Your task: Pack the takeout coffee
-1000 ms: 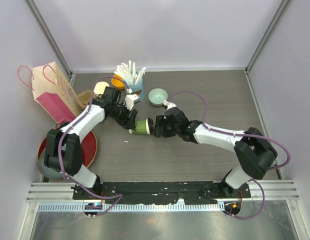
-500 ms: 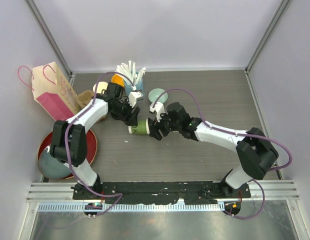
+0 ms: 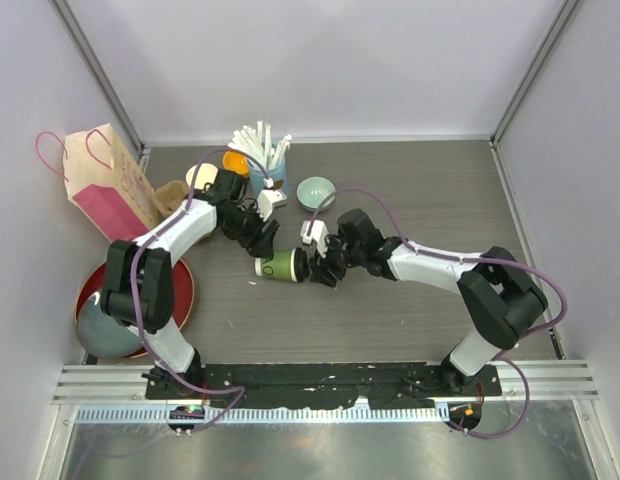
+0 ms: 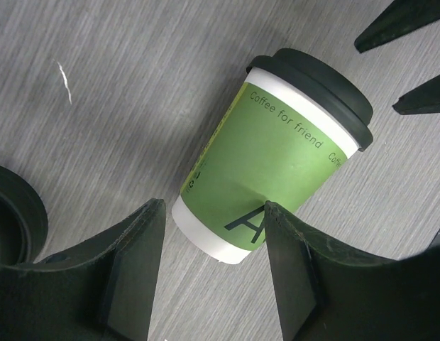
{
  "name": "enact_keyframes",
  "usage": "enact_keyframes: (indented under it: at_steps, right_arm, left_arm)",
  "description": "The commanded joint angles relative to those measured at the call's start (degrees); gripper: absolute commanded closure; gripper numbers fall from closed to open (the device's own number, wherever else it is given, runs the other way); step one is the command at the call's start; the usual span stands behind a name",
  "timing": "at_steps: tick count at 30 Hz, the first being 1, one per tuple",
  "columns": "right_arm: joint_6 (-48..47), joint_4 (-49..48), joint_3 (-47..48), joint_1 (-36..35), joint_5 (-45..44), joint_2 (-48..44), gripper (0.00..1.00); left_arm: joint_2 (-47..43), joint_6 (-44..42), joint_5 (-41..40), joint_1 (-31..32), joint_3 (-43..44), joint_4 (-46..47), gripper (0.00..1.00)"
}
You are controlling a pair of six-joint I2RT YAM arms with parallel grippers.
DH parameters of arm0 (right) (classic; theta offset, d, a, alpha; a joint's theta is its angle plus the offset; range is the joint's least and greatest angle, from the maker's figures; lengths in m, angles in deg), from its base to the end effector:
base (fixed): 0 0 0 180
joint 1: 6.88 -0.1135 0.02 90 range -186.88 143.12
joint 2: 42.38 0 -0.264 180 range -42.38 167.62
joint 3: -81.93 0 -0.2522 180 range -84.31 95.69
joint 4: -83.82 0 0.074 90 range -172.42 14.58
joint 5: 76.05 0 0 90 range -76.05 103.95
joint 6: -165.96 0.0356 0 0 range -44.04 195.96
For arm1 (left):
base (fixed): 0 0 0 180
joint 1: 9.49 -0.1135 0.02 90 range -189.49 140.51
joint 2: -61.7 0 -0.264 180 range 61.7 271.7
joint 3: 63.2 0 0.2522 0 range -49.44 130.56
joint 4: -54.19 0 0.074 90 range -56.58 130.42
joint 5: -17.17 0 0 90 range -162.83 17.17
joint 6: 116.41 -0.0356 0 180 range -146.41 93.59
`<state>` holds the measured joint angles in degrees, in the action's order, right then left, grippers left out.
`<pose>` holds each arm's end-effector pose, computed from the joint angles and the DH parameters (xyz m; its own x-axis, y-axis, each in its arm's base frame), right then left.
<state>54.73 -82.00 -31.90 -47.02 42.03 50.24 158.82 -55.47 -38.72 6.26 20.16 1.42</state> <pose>0.2475 0.2306 0.1963 -0.1592 -0.5521 -0.8184 -0.9650 0.2620 0.0109 0.3208 -0.1112 0.2206 -0.5581 0.5753 -0.5980 0.8132 0.5226 -0.2562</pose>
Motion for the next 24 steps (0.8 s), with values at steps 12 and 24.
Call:
enact_keyframes:
  at_steps: [12,24]
  right_arm:
    - [-30.0,-20.5,-11.1,-4.4,-5.7,-0.7,0.43]
    - [-34.1,-23.3,-9.7,-6.4,-8.7,5.6,0.51]
  left_arm:
    - [0.7,0.5,1.3,0.2,0.3,-0.5,0.39]
    - [1.6,0.5,0.8,0.2,1.3,-1.3,0.39]
